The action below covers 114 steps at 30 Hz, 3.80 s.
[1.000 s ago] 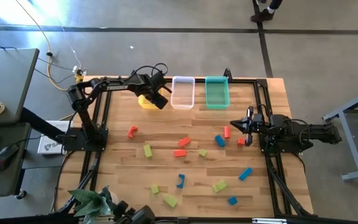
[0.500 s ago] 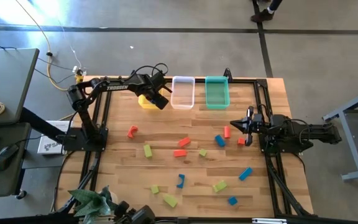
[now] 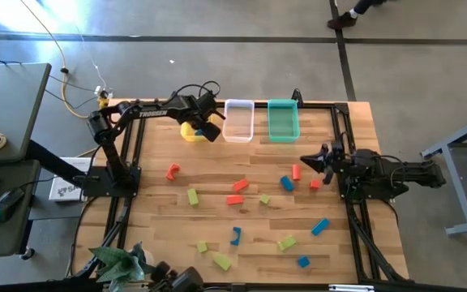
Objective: Sort & place blocks by color
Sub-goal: Put the green block into the blue bin
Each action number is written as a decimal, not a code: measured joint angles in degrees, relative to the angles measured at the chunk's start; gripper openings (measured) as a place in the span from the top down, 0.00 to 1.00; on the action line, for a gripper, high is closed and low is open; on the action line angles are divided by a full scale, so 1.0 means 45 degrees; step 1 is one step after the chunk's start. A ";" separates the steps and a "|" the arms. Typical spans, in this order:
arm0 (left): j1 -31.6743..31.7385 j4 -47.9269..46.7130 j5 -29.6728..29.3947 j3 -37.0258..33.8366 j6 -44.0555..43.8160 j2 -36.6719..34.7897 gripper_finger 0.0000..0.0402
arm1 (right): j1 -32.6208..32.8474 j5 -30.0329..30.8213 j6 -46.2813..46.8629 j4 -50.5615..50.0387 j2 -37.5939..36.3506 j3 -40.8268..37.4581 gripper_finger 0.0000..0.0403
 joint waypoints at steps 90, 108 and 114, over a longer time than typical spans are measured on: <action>-0.0423 -0.5653 0.1391 0.4619 -0.0635 -0.4197 0.50 | 0.1915 -0.4090 0.2238 -0.3380 1.4029 0.8947 0.61; -0.0423 -0.5648 0.1389 0.4619 -0.0334 -0.4197 0.50 | 0.2854 -0.4434 0.4368 -0.0663 1.7547 0.9807 0.61; -0.0423 -0.5648 0.1391 0.4619 -0.0283 -0.4197 0.50 | 0.2826 -0.4046 0.2349 -0.4258 1.9025 1.2829 0.61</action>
